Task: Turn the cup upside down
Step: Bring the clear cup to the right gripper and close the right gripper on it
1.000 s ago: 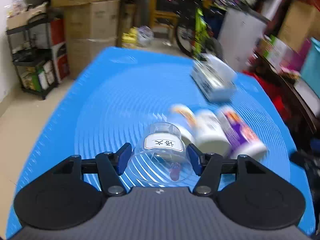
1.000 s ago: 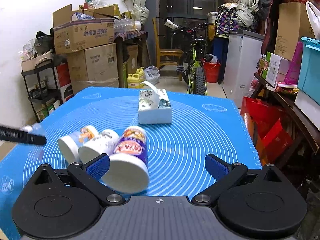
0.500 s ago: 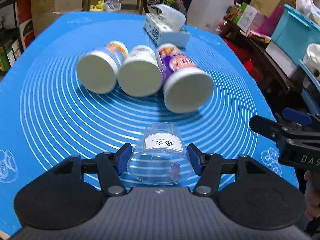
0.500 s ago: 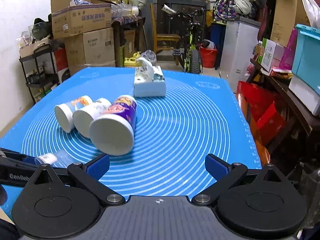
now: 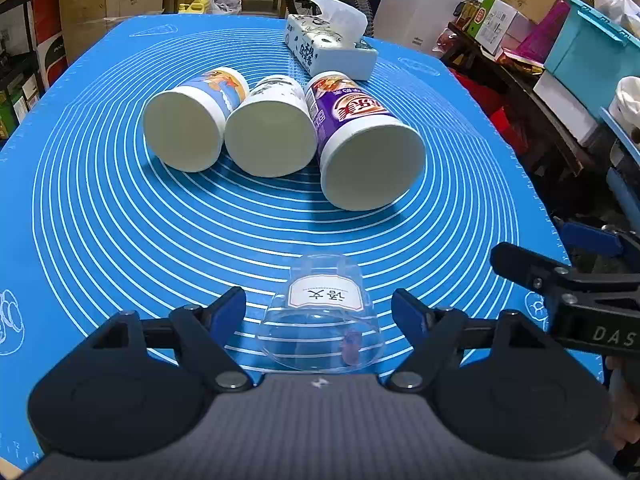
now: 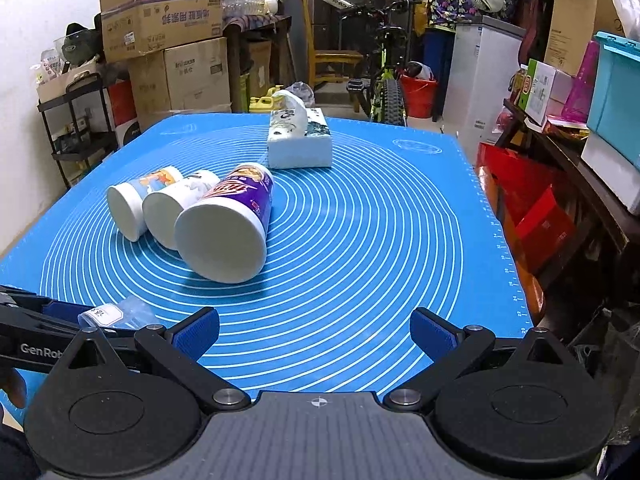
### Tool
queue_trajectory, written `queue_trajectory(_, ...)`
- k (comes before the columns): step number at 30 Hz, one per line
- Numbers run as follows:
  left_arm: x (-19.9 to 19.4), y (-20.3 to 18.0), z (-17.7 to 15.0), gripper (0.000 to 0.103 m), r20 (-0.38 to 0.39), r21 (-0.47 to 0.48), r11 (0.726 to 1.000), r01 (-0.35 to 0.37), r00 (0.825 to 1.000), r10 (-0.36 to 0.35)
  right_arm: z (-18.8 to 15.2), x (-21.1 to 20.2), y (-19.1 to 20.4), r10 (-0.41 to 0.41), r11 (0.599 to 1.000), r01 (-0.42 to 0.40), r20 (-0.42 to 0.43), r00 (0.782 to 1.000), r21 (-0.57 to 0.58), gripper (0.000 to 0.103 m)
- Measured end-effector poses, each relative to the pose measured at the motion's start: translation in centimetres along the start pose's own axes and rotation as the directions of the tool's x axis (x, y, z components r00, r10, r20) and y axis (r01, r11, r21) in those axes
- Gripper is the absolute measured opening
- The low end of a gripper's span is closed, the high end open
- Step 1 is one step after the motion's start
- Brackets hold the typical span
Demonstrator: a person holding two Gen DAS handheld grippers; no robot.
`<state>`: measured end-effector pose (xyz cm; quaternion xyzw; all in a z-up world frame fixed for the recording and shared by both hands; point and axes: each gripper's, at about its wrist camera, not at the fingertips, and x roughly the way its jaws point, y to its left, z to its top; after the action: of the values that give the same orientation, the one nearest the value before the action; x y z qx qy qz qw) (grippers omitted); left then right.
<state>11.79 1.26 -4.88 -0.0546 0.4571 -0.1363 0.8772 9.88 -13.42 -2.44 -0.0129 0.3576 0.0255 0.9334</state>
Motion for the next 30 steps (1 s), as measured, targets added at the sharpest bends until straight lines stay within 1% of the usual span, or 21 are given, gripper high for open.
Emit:
queue_trajectory(4,-0.4,0.1,0.0,0.083,0.009,0.001,1.0,-0.013,1.0,0.013,0.0,-0.2,0.2,0.001,1.0,-0.001,-0.002,1.0,-0.003,0.101)
queue_trajectory(7,-1.4,0.3,0.1,0.083,0.039,0.007,1.0,-0.029,0.999,0.028,0.2,-0.5,0.3,0.015,1.0,-0.015,-0.005,1.0,-0.001,0.101)
queue_trajectory(12,-3.6,1.5,0.2,0.084,0.098,0.005,0.998,-0.067,0.993,0.066,0.7,-0.8,1.0,0.103,0.994,-0.102,-0.035,0.994,0.023,0.101)
queue_trajectory(13,-4.1,1.9,0.2,0.085,0.108,0.001,0.997,-0.076,0.991,0.075,0.8,-0.9,1.3,0.12,0.993,-0.119,-0.039,0.992,0.028,0.101)
queue_trajectory(15,-5.0,2.8,0.2,0.092,0.133,-0.009,0.995,-0.103,0.986,0.103,1.2,-0.8,1.9,0.146,0.989,-0.144,-0.052,0.988,0.032,0.101)
queue_trajectory(18,-5.8,4.5,0.4,0.093,0.164,-0.036,0.987,-0.154,0.974,0.158,1.9,-0.3,3.2,0.188,0.982,-0.186,-0.084,0.979,0.034,0.101)
queue_trajectory(21,-6.1,6.5,0.6,0.093,0.165,-0.083,0.977,-0.195,0.964,0.206,2.7,1.0,4.4,0.194,0.981,-0.188,-0.142,0.971,0.055,0.101)
queue_trajectory(23,-6.3,7.7,0.5,0.093,0.169,-0.115,0.971,-0.209,0.959,0.226,3.1,2.0,4.9,0.214,0.975,-0.2,-0.179,0.96,0.094,0.1)
queue_trajectory(26,-6.5,8.9,0.3,0.093,0.173,-0.142,0.964,-0.226,0.953,0.248,3.5,3.8,5.2,0.256,0.961,-0.22,-0.236,0.938,0.167,0.097)
queue_trajectory(28,-6.7,9.5,0.1,0.093,0.178,-0.151,0.961,-0.231,0.95,0.256,3.7,4.8,5.4,0.285,0.948,-0.231,-0.266,0.921,0.218,0.095)
queue_trajectory(30,-6.7,9.9,-0.1,0.093,0.182,-0.16,0.958,-0.237,0.947,0.264,3.7,5.8,5.3,0.329,0.927,-0.249,-0.287,0.9,0.282,0.094)
